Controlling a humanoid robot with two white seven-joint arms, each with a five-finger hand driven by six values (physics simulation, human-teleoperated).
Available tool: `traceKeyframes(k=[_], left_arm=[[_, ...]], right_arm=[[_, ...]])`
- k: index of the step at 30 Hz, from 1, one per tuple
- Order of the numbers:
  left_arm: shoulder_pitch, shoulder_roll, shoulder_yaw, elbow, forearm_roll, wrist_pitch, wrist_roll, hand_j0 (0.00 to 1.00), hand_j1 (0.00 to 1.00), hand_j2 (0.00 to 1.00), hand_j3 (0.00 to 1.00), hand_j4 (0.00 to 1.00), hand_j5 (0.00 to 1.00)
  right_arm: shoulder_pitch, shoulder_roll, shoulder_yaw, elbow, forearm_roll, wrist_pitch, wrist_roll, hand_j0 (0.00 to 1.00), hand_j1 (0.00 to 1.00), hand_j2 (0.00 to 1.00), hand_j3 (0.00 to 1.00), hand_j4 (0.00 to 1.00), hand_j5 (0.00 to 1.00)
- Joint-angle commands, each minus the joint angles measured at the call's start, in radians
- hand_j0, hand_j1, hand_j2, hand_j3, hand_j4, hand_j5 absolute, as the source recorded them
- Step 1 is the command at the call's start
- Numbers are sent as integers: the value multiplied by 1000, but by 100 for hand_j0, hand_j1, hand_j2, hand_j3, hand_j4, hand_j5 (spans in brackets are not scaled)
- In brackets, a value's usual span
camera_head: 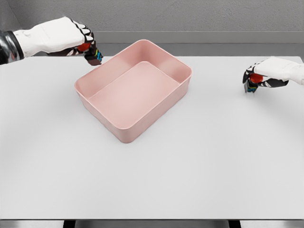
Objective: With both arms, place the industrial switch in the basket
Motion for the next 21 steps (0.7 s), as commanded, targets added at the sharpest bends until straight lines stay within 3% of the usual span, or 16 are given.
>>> traceKeyframes(k=[1, 8, 12, 21], left_arm=[[0, -7, -1, -26, 12, 2, -14, 37, 37, 37, 37, 37, 37], [18, -65, -3, -68, 9, 2, -48, 37, 37, 37, 37, 37, 37], [60, -111, -4, -68, -6, 2, -83, 37, 37, 37, 37, 37, 37], [110, -180, -4, -60, -109, 2, -84, 37, 37, 37, 37, 37, 37]], right_arm=[[0, 8, -2, -3, -6, 1, 0, 56, 56, 56, 56, 56, 56], [-18, 24, -2, -20, -7, 1, 0, 56, 56, 56, 56, 56, 56], [-28, 24, -2, -42, -7, 1, 0, 55, 55, 55, 55, 55, 55], [-57, 26, -2, -77, -9, 1, 0, 55, 55, 55, 55, 55, 55]])
